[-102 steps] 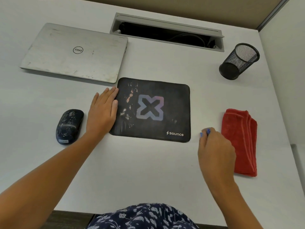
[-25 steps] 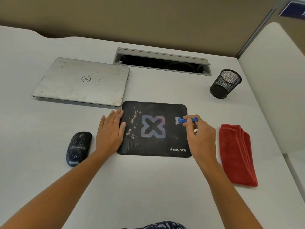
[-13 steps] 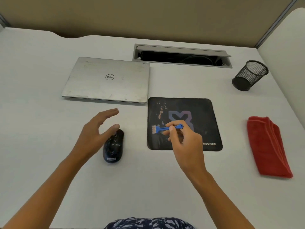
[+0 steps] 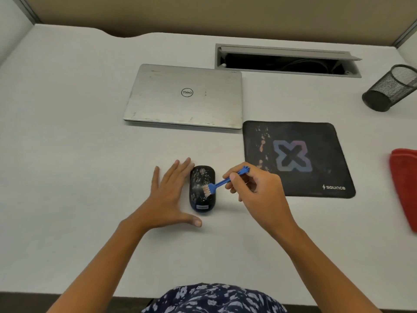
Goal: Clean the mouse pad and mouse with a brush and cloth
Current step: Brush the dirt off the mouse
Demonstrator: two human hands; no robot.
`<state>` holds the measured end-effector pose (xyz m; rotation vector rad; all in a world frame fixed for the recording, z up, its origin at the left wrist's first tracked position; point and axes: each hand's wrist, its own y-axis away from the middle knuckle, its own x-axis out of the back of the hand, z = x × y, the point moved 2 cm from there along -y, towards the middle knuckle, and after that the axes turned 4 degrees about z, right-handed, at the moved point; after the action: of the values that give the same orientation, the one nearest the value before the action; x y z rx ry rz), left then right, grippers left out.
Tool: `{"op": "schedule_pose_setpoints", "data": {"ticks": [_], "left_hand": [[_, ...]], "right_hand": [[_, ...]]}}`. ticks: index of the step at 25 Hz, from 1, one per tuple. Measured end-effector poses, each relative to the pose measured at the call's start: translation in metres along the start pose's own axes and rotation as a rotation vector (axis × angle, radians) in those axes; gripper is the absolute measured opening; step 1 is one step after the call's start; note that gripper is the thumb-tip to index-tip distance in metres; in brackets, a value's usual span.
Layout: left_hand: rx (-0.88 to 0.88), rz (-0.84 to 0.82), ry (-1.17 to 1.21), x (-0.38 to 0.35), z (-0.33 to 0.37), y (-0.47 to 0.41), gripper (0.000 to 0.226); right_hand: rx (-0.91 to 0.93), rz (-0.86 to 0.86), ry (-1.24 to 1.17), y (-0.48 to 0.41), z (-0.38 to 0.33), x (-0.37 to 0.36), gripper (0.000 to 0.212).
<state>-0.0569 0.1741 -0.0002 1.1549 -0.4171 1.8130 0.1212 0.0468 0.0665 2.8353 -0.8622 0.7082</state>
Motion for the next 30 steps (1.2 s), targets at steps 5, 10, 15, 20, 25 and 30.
{"op": "schedule_pose_setpoints", "data": {"ticks": [5,10,15,20,25,30], "left_hand": [[-0.002,0.042,0.061,-0.005,-0.003,-0.003,0.128],[0.003,0.08,0.064,-0.007,-0.004,-0.004,0.12],[0.002,0.107,0.08,-0.008,-0.004,-0.004,0.117],[0.002,0.099,0.057,-0.008,-0.004,-0.005,0.117],[0.001,0.101,0.05,-0.008,-0.004,-0.005,0.117],[0.0,0.102,0.056,-0.009,-0.004,-0.005,0.118]], "right_hand": [[-0.083,0.233,0.11,-0.001,0.007,-0.002,0.013],[-0.174,0.157,-0.053,-0.008,0.003,-0.015,0.015],[-0.121,0.269,0.147,-0.022,0.002,-0.011,0.012],[-0.199,0.127,0.075,-0.033,0.004,-0.019,0.016],[-0.279,0.108,-0.038,-0.05,0.008,-0.018,0.016],[-0.203,0.198,0.158,-0.051,0.007,-0.021,0.016]]}}
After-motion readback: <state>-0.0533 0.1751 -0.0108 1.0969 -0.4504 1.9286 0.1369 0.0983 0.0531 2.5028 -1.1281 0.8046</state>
